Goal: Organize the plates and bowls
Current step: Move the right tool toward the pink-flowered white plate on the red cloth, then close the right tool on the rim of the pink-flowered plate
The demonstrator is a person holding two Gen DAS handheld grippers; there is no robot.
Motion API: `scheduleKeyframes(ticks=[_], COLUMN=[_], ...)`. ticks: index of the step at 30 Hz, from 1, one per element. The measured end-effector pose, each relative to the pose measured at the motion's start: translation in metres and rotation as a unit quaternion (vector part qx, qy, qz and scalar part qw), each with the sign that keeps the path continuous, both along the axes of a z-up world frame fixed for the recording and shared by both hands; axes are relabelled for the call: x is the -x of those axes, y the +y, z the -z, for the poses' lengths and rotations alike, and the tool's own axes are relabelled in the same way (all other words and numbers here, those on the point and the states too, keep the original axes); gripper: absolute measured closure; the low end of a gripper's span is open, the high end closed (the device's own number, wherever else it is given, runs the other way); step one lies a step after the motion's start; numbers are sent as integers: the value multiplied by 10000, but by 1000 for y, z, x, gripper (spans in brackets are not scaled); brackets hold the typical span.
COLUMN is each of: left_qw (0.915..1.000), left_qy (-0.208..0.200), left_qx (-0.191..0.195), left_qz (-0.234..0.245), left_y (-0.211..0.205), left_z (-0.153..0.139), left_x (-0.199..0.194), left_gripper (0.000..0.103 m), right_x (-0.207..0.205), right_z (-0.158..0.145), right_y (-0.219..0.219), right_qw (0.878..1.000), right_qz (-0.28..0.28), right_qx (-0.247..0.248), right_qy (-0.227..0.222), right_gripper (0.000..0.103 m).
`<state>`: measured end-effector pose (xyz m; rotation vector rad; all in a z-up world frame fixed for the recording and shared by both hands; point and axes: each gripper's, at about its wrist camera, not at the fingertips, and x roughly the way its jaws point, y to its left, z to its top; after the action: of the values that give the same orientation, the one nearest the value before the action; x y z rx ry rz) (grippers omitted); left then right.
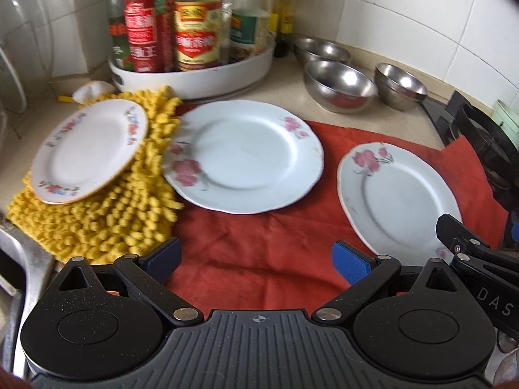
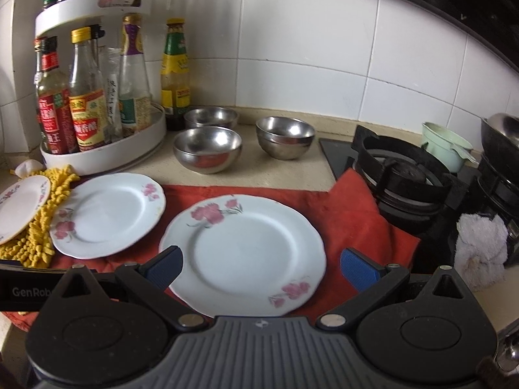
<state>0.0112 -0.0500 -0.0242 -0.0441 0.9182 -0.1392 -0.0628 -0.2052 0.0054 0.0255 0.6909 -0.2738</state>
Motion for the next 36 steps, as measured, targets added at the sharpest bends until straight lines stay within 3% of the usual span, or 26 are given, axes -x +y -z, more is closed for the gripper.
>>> scheduleKeyframes(ticks=[10, 15, 19, 27, 31, 36], left_qw=[9992, 9992, 9987, 9977, 9981, 9983], left_qy=[269, 286, 411, 629, 564, 471], left_qx=[238, 24, -19, -88, -158, -154], left_qz=[193, 295, 295, 244, 167, 303], left_y=[-33, -58, -75, -98, -103, -115], left_z=[9, 15, 23, 40, 42, 43], left_x=[-19, -30, -42, -62, -66, -68], left_gripper=[3, 3, 3, 4, 4, 4], right_x=[-20, -37, -51, -80, -86, -90], right_z=[5, 20, 34, 55, 57, 57], right_y=[-47, -75, -95, -121, -128, -138], right_qw=[9991, 9963, 9918, 9734, 9678, 9605], right_qz=[-413, -727, -913, -1547, -1869, -2175], right_qx=[-75, -212, -608, -1337, -1344, -1388], right_qy=[82, 418, 649, 1030, 1018, 1045], right_gripper=[3, 17, 26, 54, 55, 63])
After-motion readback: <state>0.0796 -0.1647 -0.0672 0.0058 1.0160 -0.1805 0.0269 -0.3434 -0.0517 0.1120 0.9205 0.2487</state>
